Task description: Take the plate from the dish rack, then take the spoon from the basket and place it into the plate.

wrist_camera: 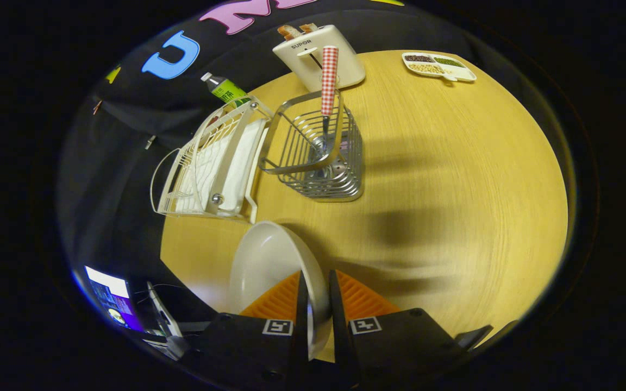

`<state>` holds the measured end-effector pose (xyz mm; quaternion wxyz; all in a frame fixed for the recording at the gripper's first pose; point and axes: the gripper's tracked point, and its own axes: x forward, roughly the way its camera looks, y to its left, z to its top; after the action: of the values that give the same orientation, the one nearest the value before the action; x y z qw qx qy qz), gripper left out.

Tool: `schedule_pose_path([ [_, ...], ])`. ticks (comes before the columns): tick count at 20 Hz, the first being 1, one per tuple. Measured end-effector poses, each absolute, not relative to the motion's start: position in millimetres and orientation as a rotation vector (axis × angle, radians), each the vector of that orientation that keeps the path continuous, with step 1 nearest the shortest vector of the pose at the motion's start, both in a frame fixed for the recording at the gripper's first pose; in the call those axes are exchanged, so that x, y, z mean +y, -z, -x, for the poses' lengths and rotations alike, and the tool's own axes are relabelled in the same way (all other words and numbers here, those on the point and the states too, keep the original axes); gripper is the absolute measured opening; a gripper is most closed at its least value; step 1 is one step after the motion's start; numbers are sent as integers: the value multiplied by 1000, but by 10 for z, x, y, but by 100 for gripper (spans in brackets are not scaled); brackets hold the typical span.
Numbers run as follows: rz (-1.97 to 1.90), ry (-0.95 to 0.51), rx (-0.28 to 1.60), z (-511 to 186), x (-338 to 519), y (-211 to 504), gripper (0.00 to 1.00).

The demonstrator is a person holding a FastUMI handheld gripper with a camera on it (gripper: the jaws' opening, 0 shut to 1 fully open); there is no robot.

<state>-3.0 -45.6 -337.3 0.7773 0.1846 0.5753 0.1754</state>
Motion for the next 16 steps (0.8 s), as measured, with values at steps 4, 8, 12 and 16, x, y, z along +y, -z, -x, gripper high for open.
schedule_pose_path([
  [4, -374, -391, 1174, -93, -588, 3337, 69],
  [8, -328, -368, 1013, -341, -666, 3097, 97],
  [12, -294, -379, 825, -705, -632, 2659, 98],
  [16, -244, -376, 676, -1057, -610, 2335, 98],
])
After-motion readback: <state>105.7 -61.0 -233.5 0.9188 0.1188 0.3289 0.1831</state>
